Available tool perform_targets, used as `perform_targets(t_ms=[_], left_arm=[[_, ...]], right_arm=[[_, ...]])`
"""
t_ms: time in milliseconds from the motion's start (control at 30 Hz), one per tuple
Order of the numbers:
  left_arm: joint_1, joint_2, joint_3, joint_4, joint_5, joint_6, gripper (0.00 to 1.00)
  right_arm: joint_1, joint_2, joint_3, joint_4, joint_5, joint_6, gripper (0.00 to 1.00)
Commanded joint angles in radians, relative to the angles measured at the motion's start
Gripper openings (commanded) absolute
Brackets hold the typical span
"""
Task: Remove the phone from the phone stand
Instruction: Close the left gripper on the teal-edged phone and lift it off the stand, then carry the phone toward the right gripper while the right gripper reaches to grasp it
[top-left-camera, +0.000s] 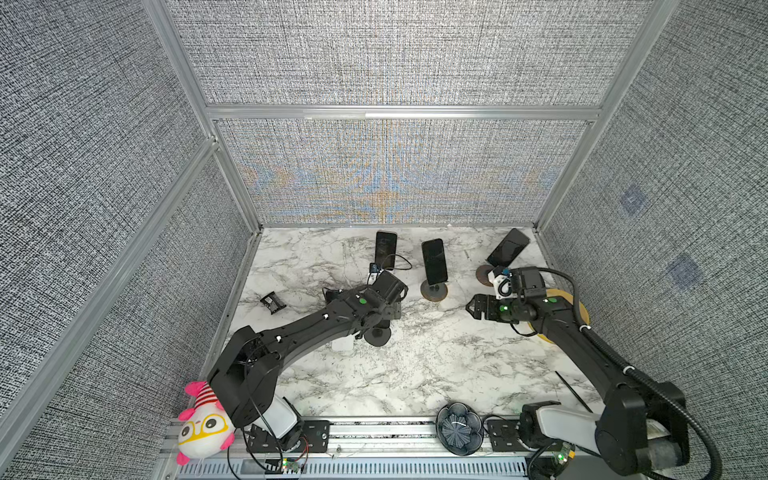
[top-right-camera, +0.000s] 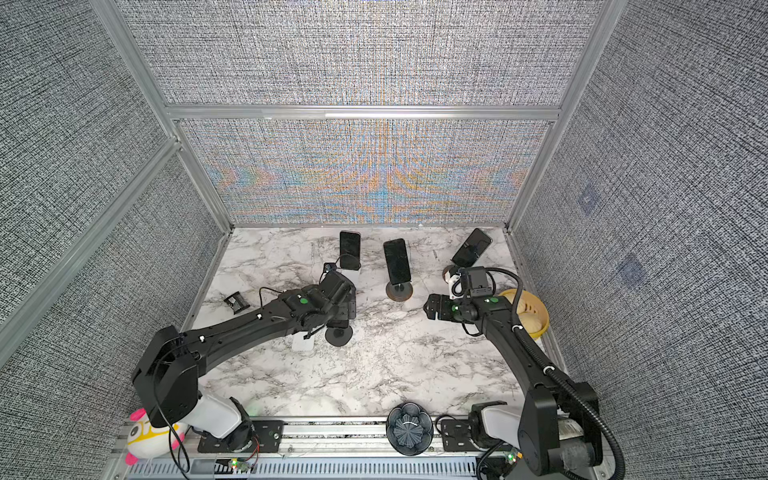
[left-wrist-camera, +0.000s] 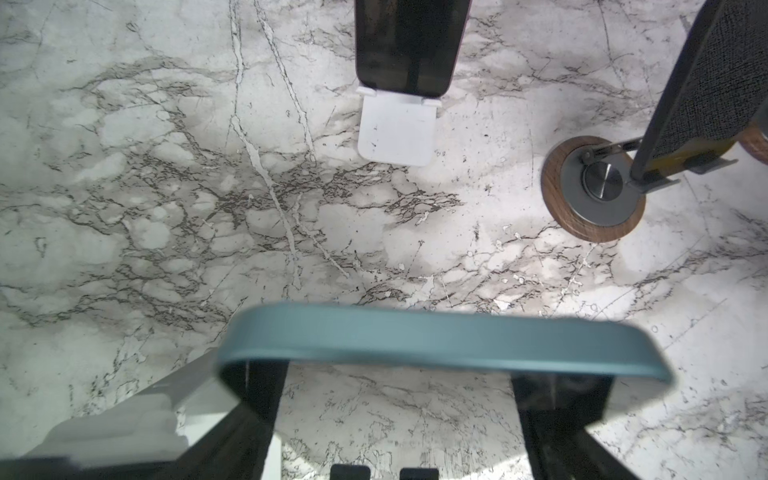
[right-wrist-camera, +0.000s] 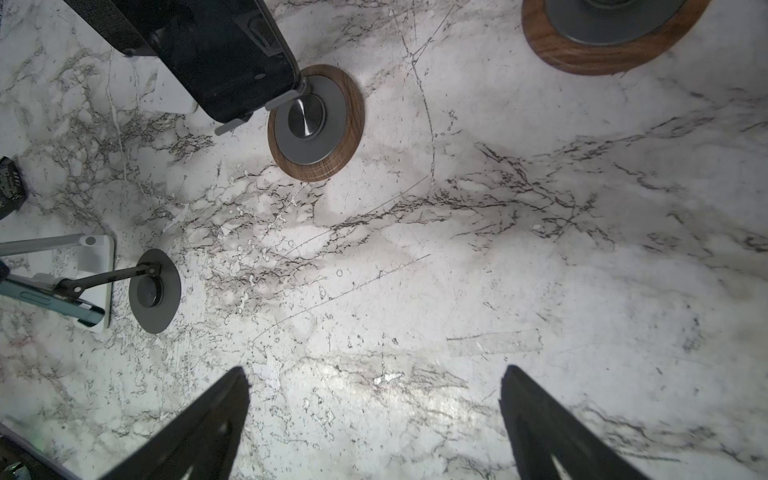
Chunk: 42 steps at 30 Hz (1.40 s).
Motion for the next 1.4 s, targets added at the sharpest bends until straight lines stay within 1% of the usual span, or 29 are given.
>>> perform_targets(t_ms=[0, 133, 300, 500, 567, 667, 1033, 1133, 1367], left_arm=[[0.003, 0.013, 0.013, -0.002, 0.000, -0.002, 0.91], [0.003, 0.028, 0.023, -0.004, 0.000, 0.001, 0.90], [0.003, 0.029, 0.033, -0.020, -0.010, -0.002, 0.86], [0.003, 0.044, 0.038, -0.036, -0.024, -0.011, 0.85], [0.004, 0.049, 0.041, -0.042, -0.026, -0.013, 0.83], [0.004, 0.044, 0.043, -0.050, -0.030, -0.018, 0.80], [0.004, 0.037, 0.064, -0.092, -0.043, -0.034, 0.74], [0.004, 0.035, 0.077, -0.104, -0.040, -0.032, 0.73], [0.004, 0.026, 0.125, -0.159, -0.012, -0.032, 0.72]], right_arm=[[-0.002, 0.003, -0.002, 0.007, -0.004, -0.008, 0.95], [-0.003, -0.002, -0.008, 0.010, -0.002, -0.008, 0.95], [-0.004, -0.007, -0.010, 0.009, -0.003, -0.011, 0.95], [-0.004, -0.009, -0.010, 0.010, -0.007, -0.013, 0.95], [-0.005, -0.011, -0.010, 0.009, -0.007, -0.013, 0.95], [-0.005, -0.010, -0.014, 0.012, -0.008, -0.014, 0.95], [-0.005, -0.008, -0.014, 0.016, -0.015, -0.011, 0.95], [-0.006, -0.013, -0.013, 0.012, -0.027, -0.010, 0.95], [-0.005, -0.039, -0.005, -0.024, -0.100, -0.029, 0.95]])
